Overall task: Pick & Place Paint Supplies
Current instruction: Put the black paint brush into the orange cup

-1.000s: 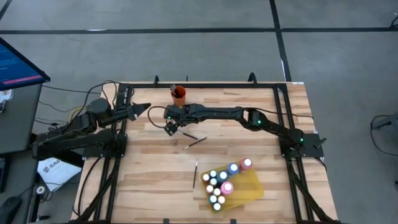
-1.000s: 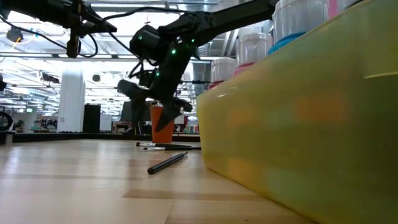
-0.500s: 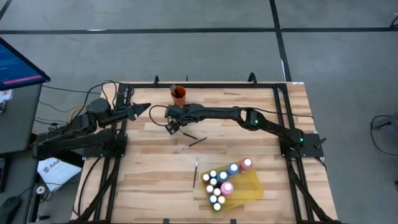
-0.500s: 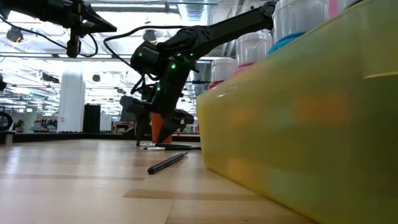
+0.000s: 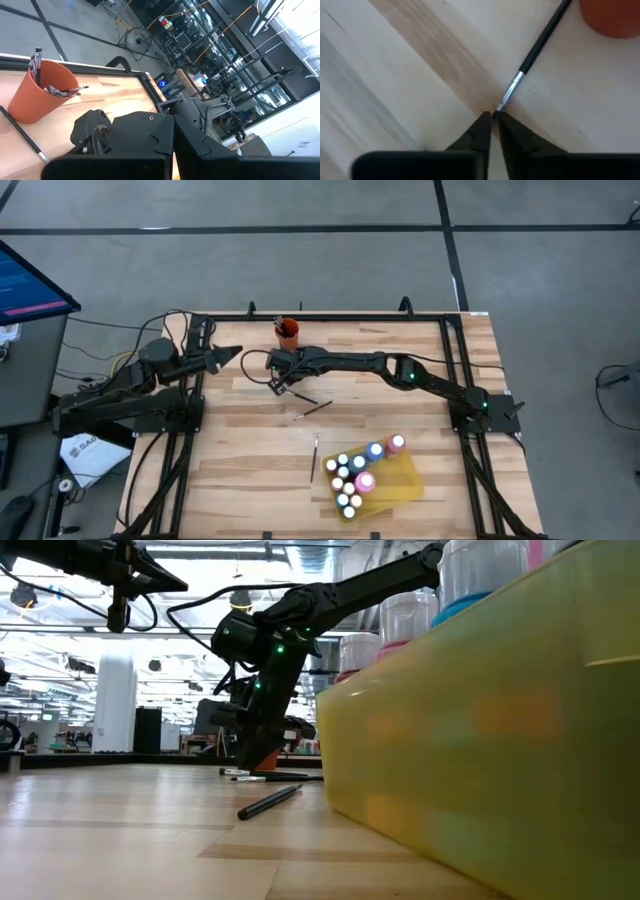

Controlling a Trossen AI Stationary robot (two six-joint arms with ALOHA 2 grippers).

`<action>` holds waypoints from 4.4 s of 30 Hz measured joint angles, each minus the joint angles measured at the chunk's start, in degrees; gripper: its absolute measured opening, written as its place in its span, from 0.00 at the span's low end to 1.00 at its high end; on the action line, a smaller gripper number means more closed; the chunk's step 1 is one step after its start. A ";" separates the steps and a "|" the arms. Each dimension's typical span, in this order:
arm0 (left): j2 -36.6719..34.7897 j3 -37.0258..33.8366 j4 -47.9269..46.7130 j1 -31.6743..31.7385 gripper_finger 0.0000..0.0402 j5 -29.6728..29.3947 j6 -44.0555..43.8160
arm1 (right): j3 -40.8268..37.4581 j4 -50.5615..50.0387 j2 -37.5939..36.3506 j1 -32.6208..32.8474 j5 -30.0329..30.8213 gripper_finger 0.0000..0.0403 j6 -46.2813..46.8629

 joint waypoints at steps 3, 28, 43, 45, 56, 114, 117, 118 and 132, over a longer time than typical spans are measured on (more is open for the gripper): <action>0.00 0.00 0.01 0.00 0.00 0.02 0.00 | 0.00 -0.23 0.00 0.02 -1.29 0.02 -1.45; -0.07 4.91 0.59 0.02 0.00 1.07 6.28 | -0.28 -18.87 -17.50 1.67 -9.44 0.00 -8.31; -0.07 5.09 1.39 0.02 0.00 0.97 7.54 | -0.17 -22.99 -30.86 -1.29 -9.25 0.00 -10.69; -0.07 5.09 1.44 0.02 0.00 0.88 7.54 | -0.17 -22.97 -31.19 -2.77 -9.21 0.00 -10.96; -0.07 5.09 1.53 0.02 0.00 0.79 7.54 | 0.00 -22.76 -27.57 -9.93 -11.17 0.00 -14.99; -1.69 8.98 1.52 0.09 0.01 0.82 11.56 | -0.03 -6.16 -20.30 2.06 -8.99 0.35 -21.28; -2.32 9.65 1.27 0.07 0.01 0.99 11.71 | -0.06 -4.73 -17.88 2.64 -9.00 0.35 -22.07; -2.42 9.85 1.55 0.07 0.01 1.07 11.65 | 0.16 -2.09 -16.44 2.69 -9.05 0.36 -22.27; -4.07 9.90 0.85 0.07 0.01 1.29 11.41 | 0.07 1.68 -6.95 1.52 -8.99 0.39 -23.62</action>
